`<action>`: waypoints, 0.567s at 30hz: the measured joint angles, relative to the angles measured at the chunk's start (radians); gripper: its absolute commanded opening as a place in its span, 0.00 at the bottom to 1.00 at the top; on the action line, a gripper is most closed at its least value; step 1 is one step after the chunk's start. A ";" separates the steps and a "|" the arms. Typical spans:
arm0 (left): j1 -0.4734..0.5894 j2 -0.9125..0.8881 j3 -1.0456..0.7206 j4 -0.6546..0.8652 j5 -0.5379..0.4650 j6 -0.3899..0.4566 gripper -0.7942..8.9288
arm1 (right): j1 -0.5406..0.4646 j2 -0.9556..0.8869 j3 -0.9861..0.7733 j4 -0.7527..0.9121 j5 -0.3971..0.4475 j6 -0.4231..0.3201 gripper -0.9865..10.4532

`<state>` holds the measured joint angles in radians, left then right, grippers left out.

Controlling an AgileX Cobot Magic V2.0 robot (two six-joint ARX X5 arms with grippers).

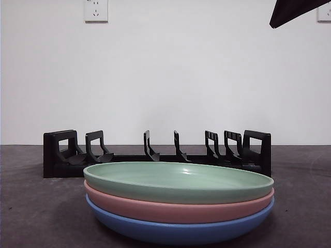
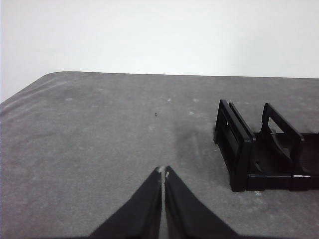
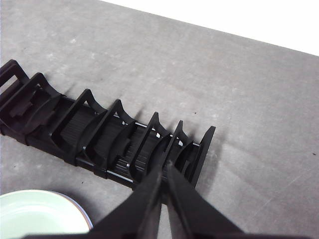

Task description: Place the plate

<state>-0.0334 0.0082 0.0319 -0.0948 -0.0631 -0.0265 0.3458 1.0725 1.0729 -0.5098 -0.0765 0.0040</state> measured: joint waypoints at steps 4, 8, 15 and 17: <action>0.000 0.000 0.000 0.001 0.000 -0.004 0.09 | 0.000 0.000 0.000 0.000 0.000 0.000 0.10; 0.000 0.000 0.000 0.002 0.000 -0.004 0.09 | 0.003 -0.001 0.000 -0.001 0.000 0.000 0.10; 0.000 0.000 0.000 0.002 0.000 -0.011 0.09 | -0.011 -0.100 -0.008 0.014 0.021 -0.070 0.10; 0.000 0.000 0.000 0.002 0.000 -0.011 0.09 | -0.046 -0.151 -0.056 0.047 0.021 -0.118 0.10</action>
<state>-0.0334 0.0082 0.0319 -0.0933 -0.0631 -0.0380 0.2996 0.9215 1.0164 -0.4633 -0.0559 -0.1143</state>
